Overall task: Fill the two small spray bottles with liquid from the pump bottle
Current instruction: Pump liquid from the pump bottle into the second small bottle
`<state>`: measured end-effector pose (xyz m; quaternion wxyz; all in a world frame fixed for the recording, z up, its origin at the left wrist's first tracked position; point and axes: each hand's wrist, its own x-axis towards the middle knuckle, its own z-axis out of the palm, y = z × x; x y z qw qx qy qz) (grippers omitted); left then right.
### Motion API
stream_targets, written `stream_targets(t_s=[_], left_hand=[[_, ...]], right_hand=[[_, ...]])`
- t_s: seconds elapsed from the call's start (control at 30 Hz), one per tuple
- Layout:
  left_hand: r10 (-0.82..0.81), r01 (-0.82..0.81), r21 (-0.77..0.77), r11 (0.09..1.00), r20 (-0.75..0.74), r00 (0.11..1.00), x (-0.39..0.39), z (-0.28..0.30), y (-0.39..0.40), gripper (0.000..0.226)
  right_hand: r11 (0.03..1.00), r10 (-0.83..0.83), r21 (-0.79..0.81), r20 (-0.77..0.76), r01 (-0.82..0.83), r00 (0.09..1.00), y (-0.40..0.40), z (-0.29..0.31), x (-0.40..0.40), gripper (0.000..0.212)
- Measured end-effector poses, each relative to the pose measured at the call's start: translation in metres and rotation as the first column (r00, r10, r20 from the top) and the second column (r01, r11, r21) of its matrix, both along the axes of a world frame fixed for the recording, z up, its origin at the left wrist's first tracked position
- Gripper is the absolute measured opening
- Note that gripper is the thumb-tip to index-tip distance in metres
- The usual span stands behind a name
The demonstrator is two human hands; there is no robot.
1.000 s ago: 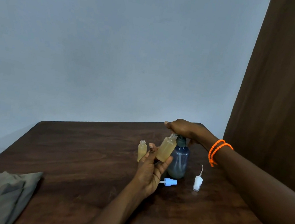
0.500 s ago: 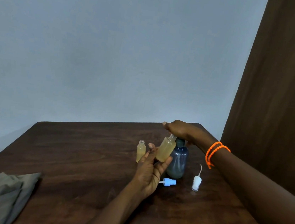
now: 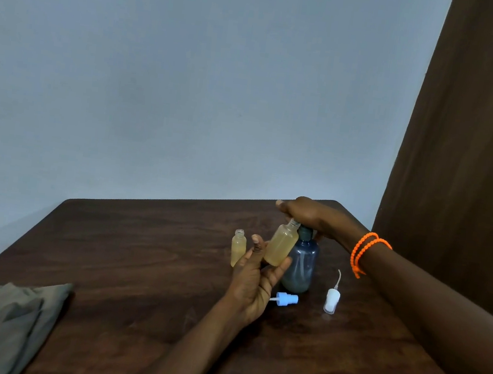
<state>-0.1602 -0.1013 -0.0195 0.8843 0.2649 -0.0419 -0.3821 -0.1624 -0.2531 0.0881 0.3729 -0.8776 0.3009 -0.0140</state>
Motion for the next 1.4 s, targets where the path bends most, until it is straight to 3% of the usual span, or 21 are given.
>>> stream_targets(t_s=[0.57, 0.8, 1.03, 1.17, 1.27, 1.33, 1.4], left_hand=[[-0.052, 0.053, -0.011, 0.999, 0.042, 0.998, -0.002, 0.007, 0.009, 0.02], [-0.082, 0.081, 0.011, 0.997, 0.112, 0.99, 0.0, 0.005, 0.011, 0.058], [-0.146, 0.146, 0.017, 0.989, 0.09, 0.985, 0.002, 0.005, 0.014, 0.043], [-0.16, 0.16, 0.005, 0.987, 0.106, 0.981, 0.003, 0.009, 0.02, 0.02], [-0.158, 0.158, 0.008, 0.987, 0.121, 0.98, 0.007, 0.011, 0.024, 0.018], [-0.146, 0.144, 0.02, 0.989, 0.124, 0.982, 0.01, 0.013, 0.025, 0.019], [-0.124, 0.122, 0.022, 0.992, 0.129, 0.984, 0.01, 0.015, 0.024, 0.022]], right_hand=[[0.996, 0.02, 0.082, 0.041, -0.023, 0.999, -0.004, 0.004, 0.0, 0.047], [0.994, 0.02, 0.104, 0.083, -0.028, 0.996, -0.002, 0.008, -0.003, 0.054], [0.998, 0.027, 0.055, 0.246, -0.042, 0.969, -0.006, 0.028, -0.015, 0.067], [0.995, 0.095, -0.073, 0.363, -0.074, 0.927, -0.005, 0.041, -0.031, 0.066], [0.95, 0.223, -0.295, 0.413, -0.102, 0.883, 0.002, 0.049, -0.046, 0.053], [0.895, 0.338, -0.416, 0.398, -0.16, 0.853, 0.009, 0.053, -0.055, 0.039], [0.822, 0.457, -0.507, 0.316, -0.259, 0.832, 0.019, 0.056, -0.061, 0.044]])
